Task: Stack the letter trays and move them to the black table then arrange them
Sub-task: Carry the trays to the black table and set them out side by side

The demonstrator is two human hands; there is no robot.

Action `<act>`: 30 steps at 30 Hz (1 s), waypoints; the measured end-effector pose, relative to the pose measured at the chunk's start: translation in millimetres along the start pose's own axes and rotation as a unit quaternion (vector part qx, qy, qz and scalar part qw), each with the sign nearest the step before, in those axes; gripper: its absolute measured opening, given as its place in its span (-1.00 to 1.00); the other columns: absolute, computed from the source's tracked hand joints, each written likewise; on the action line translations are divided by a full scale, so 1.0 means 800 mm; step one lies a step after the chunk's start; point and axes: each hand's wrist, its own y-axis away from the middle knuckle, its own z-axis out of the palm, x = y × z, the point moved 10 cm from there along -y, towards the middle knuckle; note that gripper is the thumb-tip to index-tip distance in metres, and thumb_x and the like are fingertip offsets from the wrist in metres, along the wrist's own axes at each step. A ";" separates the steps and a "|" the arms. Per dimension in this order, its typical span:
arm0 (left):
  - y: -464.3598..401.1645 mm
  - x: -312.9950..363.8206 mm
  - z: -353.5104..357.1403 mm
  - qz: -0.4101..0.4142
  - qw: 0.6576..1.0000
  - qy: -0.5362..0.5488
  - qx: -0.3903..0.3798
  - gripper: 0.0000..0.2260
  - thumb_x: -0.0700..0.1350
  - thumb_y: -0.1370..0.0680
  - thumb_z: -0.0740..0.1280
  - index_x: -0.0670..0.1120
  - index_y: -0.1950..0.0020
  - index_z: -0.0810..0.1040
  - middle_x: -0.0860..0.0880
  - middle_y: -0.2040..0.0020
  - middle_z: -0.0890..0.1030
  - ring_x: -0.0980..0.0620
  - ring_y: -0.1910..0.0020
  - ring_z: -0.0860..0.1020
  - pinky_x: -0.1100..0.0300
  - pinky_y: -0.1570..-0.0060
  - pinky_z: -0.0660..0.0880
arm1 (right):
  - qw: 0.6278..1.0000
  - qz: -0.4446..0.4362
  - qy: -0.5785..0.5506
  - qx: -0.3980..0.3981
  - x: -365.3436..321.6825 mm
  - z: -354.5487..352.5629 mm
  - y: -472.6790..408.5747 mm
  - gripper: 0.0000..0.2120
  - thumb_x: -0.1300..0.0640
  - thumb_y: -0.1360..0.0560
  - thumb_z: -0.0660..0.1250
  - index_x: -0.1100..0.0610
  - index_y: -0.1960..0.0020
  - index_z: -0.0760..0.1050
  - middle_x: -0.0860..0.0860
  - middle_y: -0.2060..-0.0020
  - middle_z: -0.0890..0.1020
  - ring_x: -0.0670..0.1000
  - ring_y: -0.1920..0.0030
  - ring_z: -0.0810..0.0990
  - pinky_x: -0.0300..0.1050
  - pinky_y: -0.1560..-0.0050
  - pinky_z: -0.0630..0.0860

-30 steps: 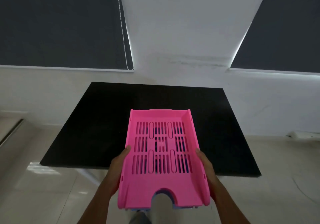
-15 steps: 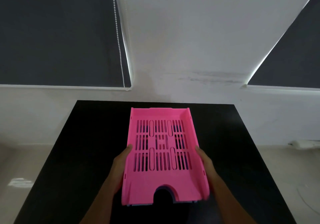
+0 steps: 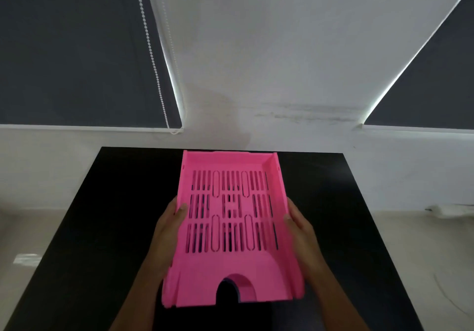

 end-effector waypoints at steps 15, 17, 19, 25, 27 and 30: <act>-0.007 -0.125 0.328 -0.059 0.989 -0.118 -0.066 -0.57 0.03 -0.57 0.36 0.09 -0.44 0.43 0.07 -0.26 0.63 0.12 -0.14 0.65 0.01 -0.15 0.61 | 0.990 0.033 0.083 0.106 -0.012 -0.340 0.030 -0.64 0.17 -0.67 0.15 -0.17 -0.31 0.54 -0.08 0.01 0.76 0.05 0.07 0.76 -0.14 0.19 0.68; -0.013 -0.156 0.334 -0.084 0.986 -0.133 -0.049 -0.62 -0.06 -0.60 0.33 0.05 -0.42 0.46 -0.01 -0.20 0.68 0.06 -0.03 0.71 0.08 0.04 0.67 | 0.988 0.055 0.098 0.105 0.011 -0.358 0.023 -0.64 0.16 -0.67 0.14 -0.17 -0.30 0.56 -0.01 -0.01 0.75 0.10 0.07 0.76 -0.06 0.15 0.70; -0.016 -0.177 0.334 -0.107 0.983 -0.149 -0.030 -0.65 -0.10 -0.60 0.31 0.03 -0.39 0.48 -0.06 -0.14 0.70 0.02 0.03 0.73 0.19 0.24 0.65 | 0.986 0.077 0.116 0.096 0.036 -0.366 0.015 -0.65 0.14 -0.68 0.13 -0.21 -0.27 0.57 0.01 -0.01 0.75 0.11 0.07 0.76 0.00 0.12 0.71; -0.024 -0.218 0.329 -0.146 0.975 -0.167 0.005 -0.66 -0.17 -0.59 0.30 -0.04 -0.37 0.50 -0.06 -0.10 0.70 0.11 0.16 0.73 0.32 0.36 0.60 | 0.979 0.117 0.145 0.079 0.089 -0.373 -0.009 -0.67 0.12 -0.68 0.10 -0.10 -0.26 0.57 0.06 0.03 0.73 0.13 0.09 0.76 0.05 0.10 0.72; -0.026 -0.226 0.327 -0.164 0.972 -0.170 0.002 -0.68 -0.17 -0.58 0.31 -0.04 -0.35 0.51 -0.05 -0.07 0.71 0.13 0.20 0.73 0.30 0.37 0.60 | 0.976 0.124 0.153 0.089 0.100 -0.379 -0.011 -0.67 0.14 -0.67 0.11 -0.12 -0.21 0.60 0.05 0.06 0.74 0.13 0.12 0.76 0.10 0.09 0.72; -0.025 -0.223 0.327 -0.174 0.966 -0.189 -0.009 -0.68 -0.14 -0.57 0.32 -0.05 -0.33 0.53 -0.04 -0.07 0.71 0.09 0.15 0.73 0.20 0.26 0.61 | 0.975 0.126 0.153 0.104 0.103 -0.386 -0.008 -0.64 0.19 -0.66 0.13 -0.17 -0.12 0.63 0.04 0.09 0.75 0.11 0.14 0.76 0.09 0.10 0.72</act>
